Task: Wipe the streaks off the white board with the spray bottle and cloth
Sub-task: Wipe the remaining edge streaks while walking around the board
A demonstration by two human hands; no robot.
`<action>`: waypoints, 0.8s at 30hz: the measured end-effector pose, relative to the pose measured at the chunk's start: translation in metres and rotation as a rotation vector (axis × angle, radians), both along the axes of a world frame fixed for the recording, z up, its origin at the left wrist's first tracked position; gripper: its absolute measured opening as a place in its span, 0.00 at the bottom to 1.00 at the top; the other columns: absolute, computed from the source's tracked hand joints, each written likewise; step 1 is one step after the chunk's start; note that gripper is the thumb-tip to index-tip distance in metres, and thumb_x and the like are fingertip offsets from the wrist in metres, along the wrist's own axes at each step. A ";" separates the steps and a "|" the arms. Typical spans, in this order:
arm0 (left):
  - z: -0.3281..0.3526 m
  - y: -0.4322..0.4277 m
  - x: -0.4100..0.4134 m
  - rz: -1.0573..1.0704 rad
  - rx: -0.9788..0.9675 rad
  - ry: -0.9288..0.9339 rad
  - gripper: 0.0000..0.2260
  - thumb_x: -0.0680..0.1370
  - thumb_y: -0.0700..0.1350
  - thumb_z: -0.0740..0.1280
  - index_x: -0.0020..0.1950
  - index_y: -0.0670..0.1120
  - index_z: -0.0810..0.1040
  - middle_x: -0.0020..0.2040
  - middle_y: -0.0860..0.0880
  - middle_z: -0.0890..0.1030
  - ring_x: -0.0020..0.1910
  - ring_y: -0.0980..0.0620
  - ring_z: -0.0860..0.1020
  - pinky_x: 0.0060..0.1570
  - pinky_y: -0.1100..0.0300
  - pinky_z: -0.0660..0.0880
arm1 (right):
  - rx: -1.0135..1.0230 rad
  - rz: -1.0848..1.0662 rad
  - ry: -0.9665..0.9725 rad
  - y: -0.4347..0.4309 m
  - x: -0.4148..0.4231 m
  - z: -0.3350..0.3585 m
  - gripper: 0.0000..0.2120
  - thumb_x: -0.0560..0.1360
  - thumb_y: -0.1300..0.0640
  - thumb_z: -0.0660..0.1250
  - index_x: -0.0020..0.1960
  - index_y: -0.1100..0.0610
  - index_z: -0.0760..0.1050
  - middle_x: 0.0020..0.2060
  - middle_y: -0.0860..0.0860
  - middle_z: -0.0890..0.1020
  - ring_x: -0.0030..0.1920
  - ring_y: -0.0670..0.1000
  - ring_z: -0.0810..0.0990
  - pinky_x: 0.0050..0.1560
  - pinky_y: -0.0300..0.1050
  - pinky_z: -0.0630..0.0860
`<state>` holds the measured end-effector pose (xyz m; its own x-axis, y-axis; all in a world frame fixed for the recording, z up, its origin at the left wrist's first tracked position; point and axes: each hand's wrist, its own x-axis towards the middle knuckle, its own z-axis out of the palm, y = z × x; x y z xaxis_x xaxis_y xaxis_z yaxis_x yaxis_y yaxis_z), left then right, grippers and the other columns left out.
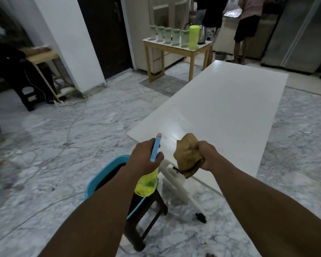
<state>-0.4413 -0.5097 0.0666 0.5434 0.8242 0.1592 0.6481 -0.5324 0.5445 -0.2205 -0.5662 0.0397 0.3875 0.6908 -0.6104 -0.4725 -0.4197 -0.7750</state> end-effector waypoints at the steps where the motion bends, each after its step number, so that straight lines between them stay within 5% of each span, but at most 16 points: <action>1: 0.001 0.002 -0.003 -0.007 -0.005 0.000 0.10 0.79 0.44 0.70 0.58 0.41 0.79 0.43 0.51 0.78 0.40 0.50 0.76 0.41 0.59 0.67 | 0.007 0.009 0.012 0.001 -0.004 0.003 0.11 0.77 0.65 0.58 0.56 0.65 0.74 0.50 0.60 0.81 0.50 0.59 0.81 0.53 0.55 0.78; 5: 0.014 0.023 -0.067 -0.007 -0.032 -0.015 0.08 0.78 0.44 0.71 0.55 0.42 0.80 0.46 0.43 0.84 0.43 0.43 0.82 0.44 0.50 0.78 | 0.069 0.007 0.088 0.014 -0.073 0.010 0.15 0.73 0.63 0.62 0.59 0.65 0.75 0.51 0.61 0.84 0.51 0.60 0.83 0.40 0.50 0.81; 8: 0.012 0.029 -0.114 -0.015 -0.066 0.008 0.08 0.78 0.43 0.71 0.55 0.41 0.80 0.46 0.43 0.84 0.41 0.44 0.81 0.40 0.56 0.74 | 0.049 0.002 0.127 0.014 -0.120 0.007 0.12 0.74 0.62 0.61 0.55 0.64 0.77 0.45 0.60 0.85 0.47 0.59 0.84 0.43 0.50 0.81; 14: 0.012 0.061 -0.168 -0.012 -0.091 0.016 0.08 0.78 0.44 0.70 0.55 0.43 0.80 0.43 0.46 0.82 0.41 0.45 0.79 0.39 0.57 0.70 | -0.009 -0.047 0.091 0.029 -0.169 -0.001 0.19 0.76 0.62 0.60 0.64 0.69 0.75 0.58 0.64 0.83 0.53 0.60 0.83 0.44 0.49 0.81; 24: -0.011 0.142 -0.173 -0.074 -0.072 0.017 0.09 0.78 0.46 0.71 0.56 0.43 0.80 0.44 0.44 0.83 0.40 0.46 0.78 0.37 0.58 0.68 | -0.055 -0.058 0.076 0.117 -0.178 -0.014 0.14 0.77 0.63 0.60 0.60 0.67 0.75 0.55 0.64 0.83 0.53 0.61 0.82 0.47 0.53 0.80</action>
